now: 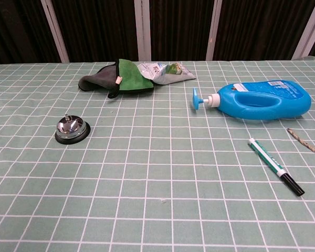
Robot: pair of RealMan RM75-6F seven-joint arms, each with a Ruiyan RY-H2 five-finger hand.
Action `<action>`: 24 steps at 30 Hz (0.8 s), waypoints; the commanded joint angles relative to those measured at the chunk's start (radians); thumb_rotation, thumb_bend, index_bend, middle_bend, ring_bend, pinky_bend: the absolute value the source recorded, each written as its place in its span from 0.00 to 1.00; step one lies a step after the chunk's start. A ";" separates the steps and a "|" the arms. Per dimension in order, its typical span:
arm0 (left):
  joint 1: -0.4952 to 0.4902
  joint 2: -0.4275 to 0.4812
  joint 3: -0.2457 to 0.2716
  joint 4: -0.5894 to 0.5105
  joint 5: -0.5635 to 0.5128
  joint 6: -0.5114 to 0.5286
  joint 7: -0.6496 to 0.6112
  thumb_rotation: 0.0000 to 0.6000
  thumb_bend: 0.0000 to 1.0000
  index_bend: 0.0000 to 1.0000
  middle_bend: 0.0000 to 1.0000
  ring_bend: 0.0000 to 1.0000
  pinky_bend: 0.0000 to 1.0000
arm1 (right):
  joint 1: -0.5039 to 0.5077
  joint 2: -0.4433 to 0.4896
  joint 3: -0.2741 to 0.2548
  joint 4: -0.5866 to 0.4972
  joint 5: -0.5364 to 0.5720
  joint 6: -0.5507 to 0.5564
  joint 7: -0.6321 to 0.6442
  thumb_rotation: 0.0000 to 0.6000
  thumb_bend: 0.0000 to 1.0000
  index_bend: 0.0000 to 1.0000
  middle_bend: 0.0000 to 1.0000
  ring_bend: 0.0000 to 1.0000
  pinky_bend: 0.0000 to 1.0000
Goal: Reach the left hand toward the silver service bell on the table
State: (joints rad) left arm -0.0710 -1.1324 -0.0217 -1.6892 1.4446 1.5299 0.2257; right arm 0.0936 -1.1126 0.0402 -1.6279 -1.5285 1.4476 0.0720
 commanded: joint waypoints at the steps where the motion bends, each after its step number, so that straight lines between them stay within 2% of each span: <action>1: 0.000 0.001 0.000 0.000 0.000 -0.004 -0.001 1.00 0.14 0.00 0.00 0.00 0.00 | 0.000 0.000 0.000 -0.001 0.000 0.000 0.000 1.00 0.22 0.00 0.00 0.00 0.00; 7: -0.012 0.003 0.002 0.004 0.010 -0.027 0.001 1.00 0.14 0.00 0.00 0.00 0.00 | -0.001 0.000 0.000 -0.003 -0.001 0.002 -0.001 1.00 0.22 0.00 0.00 0.00 0.00; 11: -0.044 0.007 0.004 0.001 0.031 -0.073 0.014 1.00 0.18 0.00 0.00 0.00 0.00 | -0.002 0.000 -0.003 -0.003 -0.004 0.003 -0.004 1.00 0.22 0.00 0.00 0.00 0.00; 15: -0.105 0.014 -0.010 -0.032 0.052 -0.147 0.049 1.00 0.35 0.00 0.00 0.00 0.00 | -0.002 -0.001 -0.003 -0.005 -0.004 0.003 -0.004 1.00 0.22 0.00 0.00 0.00 0.00; 19: -0.192 0.006 -0.034 -0.049 0.042 -0.267 0.113 1.00 0.52 0.00 0.00 0.00 0.00 | -0.001 -0.002 -0.004 -0.006 -0.003 0.000 -0.003 1.00 0.22 0.00 0.00 0.00 0.00; 24: -0.307 -0.044 -0.080 -0.045 -0.029 -0.425 0.201 1.00 0.55 0.00 0.00 0.00 0.00 | 0.000 0.001 -0.001 -0.005 0.004 -0.005 0.007 1.00 0.22 0.00 0.00 0.00 0.00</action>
State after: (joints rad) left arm -0.3096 -1.1430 -0.0681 -1.7324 1.4595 1.1847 0.3702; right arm 0.0937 -1.1125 0.0380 -1.6324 -1.5264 1.4424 0.0770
